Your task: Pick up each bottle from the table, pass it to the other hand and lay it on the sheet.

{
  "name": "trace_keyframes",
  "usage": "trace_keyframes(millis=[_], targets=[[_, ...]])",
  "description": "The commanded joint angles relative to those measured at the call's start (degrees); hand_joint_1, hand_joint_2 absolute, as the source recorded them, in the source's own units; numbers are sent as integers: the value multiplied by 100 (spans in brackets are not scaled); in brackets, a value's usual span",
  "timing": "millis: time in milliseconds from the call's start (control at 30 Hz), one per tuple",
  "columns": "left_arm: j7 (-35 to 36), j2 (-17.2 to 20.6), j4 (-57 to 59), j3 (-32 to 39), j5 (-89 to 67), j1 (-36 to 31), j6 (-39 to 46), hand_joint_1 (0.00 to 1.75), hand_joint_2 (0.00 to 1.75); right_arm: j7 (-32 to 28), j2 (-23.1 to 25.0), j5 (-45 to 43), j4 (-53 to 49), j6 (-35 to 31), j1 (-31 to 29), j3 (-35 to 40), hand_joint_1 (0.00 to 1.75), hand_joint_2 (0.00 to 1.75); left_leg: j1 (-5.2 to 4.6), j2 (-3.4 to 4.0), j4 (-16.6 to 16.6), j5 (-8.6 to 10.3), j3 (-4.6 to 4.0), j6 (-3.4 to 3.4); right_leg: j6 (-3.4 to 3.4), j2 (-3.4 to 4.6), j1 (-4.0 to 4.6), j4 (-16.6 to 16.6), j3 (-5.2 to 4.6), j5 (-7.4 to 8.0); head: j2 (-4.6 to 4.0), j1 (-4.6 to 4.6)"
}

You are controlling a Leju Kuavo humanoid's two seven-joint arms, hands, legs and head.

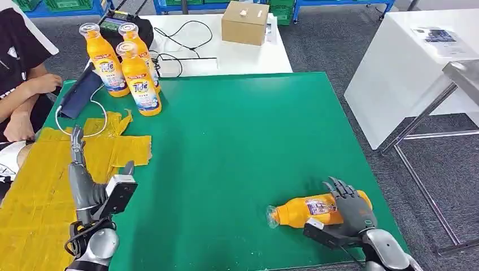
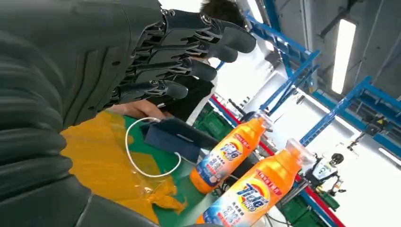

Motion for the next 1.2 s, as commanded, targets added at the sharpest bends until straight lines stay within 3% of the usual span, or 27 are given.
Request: trace_keyframes(millis=[33,67,100,233,533,633,800,933,1067,1133,1200], targets=[[-2,71,332,-97,53,-201,-34,0,175,82,243,234,834,75,-140,-78,10,175,1,-6,-12,9,6,10,-7,-23,5,-17,14,7,0,0],[5,64,295,-93,52,-178,-51,0,175,84,373,381,887,-15,-239,-107,134,175,-2,-5,-22,12,11,15,-10,-30,4,-28,21,11,0,0],[8,57,268,-104,41,-159,-76,0,175,80,465,485,935,-65,-323,-121,169,175,3,2,-14,8,11,11,-4,-17,7,-28,21,13,0,0],[55,20,172,-190,-42,-98,-131,0,175,44,706,705,907,-256,-567,-86,175,175,0,21,-32,13,17,16,0,-5,6,-43,74,35,0,0],[63,27,157,-190,-44,-94,-146,0,175,20,711,753,890,-331,-544,-123,175,175,1,10,-9,10,4,12,6,-10,6,-21,71,27,0,0],[10,10,-137,-236,468,51,-730,0,175,36,1297,1412,711,-1251,-808,-379,175,175,-1,16,-16,11,7,15,3,-10,6,-27,71,29,0,0],[-154,2,-464,-431,954,253,-1472,0,175,-157,2119,1267,91,-1769,-1059,-357,175,175,3,40,-5,8,-22,8,4,23,7,-12,42,34,0,0],[-364,74,-816,-781,1801,530,-2732,0,175,-1387,2879,-707,-887,-2666,-907,-343,175,175,0,44,-14,5,-11,9,-4,16,7,-12,44,27,0,-2],[-507,107,-708,-1309,2338,343,-3521,0,175,-2232,3379,-2211,-1033,-2807,-1106,-227,175,175,0,30,-9,6,-22,5,-3,7,5,-1,38,18,0,-2],[-514,119,-660,-1533,2507,177,-3700,0,175,-2573,3531,-2797,-939,-2559,-1180,-27,175,175,3,28,-5,9,-37,6,-1,6,7,0,27,22,0,0],[-498,118,-651,-1554,2523,152,-3700,0,175,-2587,3549,-2795,-920,-2579,-1177,-1,175,175,1,22,-6,12,-40,8,1,0,4,0,27,22,0,0]])
